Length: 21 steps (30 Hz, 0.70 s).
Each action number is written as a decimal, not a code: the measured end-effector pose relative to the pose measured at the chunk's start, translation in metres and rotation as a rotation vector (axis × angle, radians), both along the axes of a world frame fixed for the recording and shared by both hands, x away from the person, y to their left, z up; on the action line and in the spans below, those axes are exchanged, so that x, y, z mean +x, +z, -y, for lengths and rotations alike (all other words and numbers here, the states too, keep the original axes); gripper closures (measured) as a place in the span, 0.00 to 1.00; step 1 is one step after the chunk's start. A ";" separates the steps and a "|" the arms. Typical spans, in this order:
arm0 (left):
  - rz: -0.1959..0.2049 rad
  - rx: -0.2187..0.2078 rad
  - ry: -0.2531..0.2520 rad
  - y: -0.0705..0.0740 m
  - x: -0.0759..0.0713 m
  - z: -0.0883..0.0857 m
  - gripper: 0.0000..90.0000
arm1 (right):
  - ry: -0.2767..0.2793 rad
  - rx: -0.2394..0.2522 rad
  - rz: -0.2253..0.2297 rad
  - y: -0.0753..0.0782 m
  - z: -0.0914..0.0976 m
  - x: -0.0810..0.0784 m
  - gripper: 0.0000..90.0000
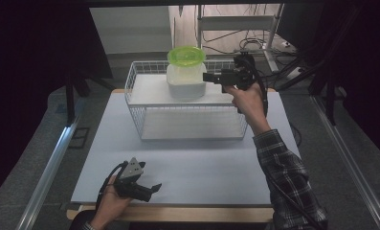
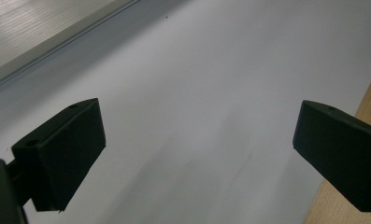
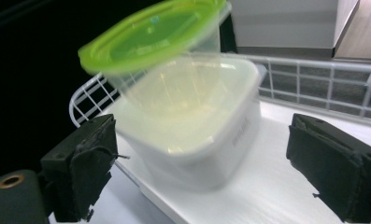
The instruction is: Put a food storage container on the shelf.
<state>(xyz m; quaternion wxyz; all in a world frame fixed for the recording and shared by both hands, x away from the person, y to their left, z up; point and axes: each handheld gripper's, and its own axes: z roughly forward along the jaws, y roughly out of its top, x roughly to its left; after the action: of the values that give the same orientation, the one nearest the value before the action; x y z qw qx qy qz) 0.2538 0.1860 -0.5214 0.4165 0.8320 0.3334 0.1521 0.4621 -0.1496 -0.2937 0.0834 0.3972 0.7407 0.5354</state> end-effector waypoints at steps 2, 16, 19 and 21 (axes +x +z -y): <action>-0.002 -0.016 0.000 0.000 0.000 -0.001 0.03 | 0.004 -0.007 0.011 -0.005 0.004 -0.005 0.09; -0.003 -0.029 0.001 0.000 0.001 -0.002 0.02 | 0.049 -0.059 0.044 -0.043 0.025 -0.048 0.07; -0.003 -0.027 0.000 0.000 0.001 -0.002 0.02 | 0.062 -0.063 0.049 -0.052 0.028 -0.057 0.07; -0.003 -0.027 0.000 0.000 0.001 -0.002 0.02 | 0.067 -0.074 0.050 -0.059 0.029 -0.064 0.07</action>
<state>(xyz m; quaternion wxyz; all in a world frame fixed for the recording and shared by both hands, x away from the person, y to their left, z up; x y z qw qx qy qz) 0.2545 0.1877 -0.5214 0.4272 0.8265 0.3362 0.1464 0.3982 -0.1785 -0.3528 0.0986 0.3554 0.7706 0.5198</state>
